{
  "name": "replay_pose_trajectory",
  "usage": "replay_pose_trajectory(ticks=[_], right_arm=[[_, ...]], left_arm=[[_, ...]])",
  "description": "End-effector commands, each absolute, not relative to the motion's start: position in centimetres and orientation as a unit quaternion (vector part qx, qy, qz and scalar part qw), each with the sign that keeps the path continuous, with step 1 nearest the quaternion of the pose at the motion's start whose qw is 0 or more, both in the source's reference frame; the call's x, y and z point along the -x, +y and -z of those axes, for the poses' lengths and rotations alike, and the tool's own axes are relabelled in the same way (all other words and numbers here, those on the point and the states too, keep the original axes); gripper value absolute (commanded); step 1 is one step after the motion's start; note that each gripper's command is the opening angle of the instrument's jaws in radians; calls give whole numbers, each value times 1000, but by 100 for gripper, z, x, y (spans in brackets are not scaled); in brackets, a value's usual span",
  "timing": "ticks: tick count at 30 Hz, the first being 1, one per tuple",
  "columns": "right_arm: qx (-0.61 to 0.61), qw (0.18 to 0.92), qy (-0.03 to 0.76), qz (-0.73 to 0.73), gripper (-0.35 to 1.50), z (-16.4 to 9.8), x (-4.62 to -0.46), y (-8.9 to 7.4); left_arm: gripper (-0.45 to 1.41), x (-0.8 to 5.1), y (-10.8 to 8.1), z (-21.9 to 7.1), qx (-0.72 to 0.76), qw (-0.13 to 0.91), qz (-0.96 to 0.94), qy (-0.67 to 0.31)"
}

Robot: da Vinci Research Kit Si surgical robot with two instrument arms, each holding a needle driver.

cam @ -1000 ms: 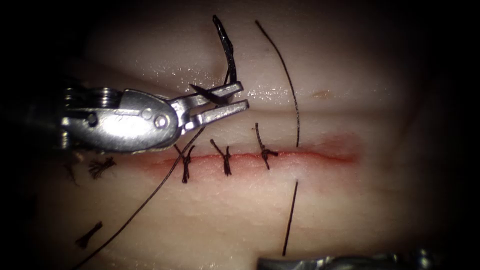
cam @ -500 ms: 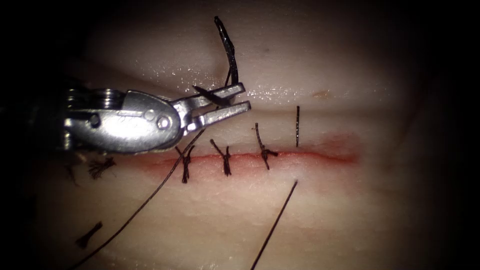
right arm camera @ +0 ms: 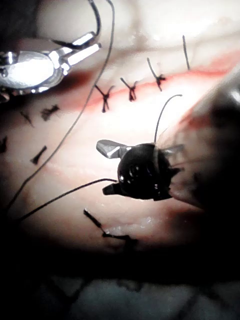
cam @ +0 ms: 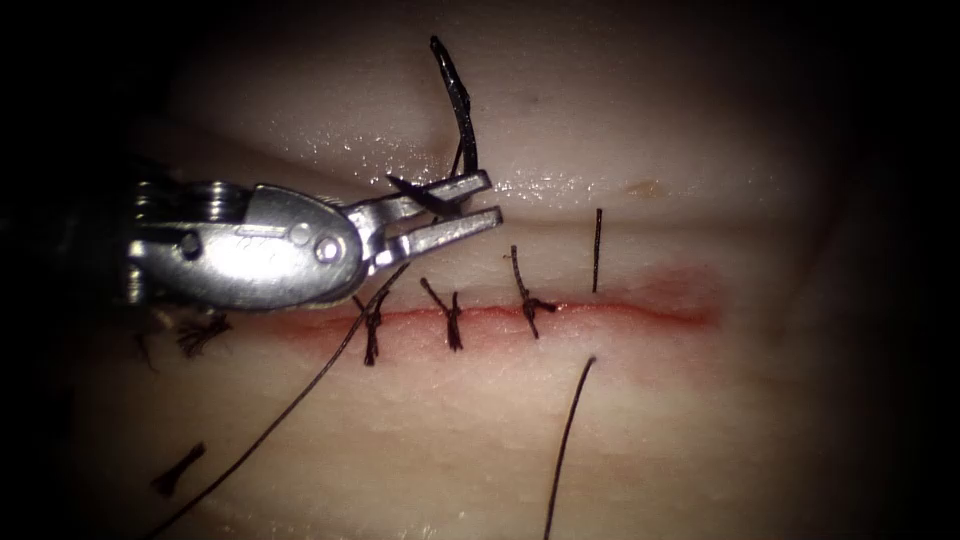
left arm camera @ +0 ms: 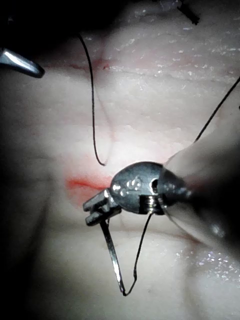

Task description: Wound Closure

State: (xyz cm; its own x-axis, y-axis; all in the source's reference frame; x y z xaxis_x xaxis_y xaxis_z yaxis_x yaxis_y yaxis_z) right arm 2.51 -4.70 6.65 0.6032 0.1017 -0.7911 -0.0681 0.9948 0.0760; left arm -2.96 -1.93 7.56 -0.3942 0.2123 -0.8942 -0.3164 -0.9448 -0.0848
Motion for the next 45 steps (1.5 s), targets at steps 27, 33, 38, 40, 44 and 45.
replay_pose_trajectory(ticks=[27, 33, 38, 40, 44, 45], right_arm=[[-125, 840, 426, -313, 148, -850, -148, -349], [-170, 824, 457, -290, 148, -800, -150, -369], [-201, 813, 479, -264, 148, -771, -145, -369], [-223, 804, 487, -260, 148, -768, -136, -369], [-309, 765, 513, -238, 148, -767, -101, -367], [-332, 753, 518, -231, 148, -767, -91, -366]], left_arm=[[-45, 306, -198, -769, 527, 153, -835, 42], [-45, 306, -198, -770, 527, 153, -835, 42], [-45, 304, -198, -769, 527, 152, -835, 42], [-45, 301, -197, -768, 528, 151, -834, 40], [-45, 291, -194, -766, 530, 150, -834, 36], [-45, 289, -193, -766, 528, 151, -835, 36]])
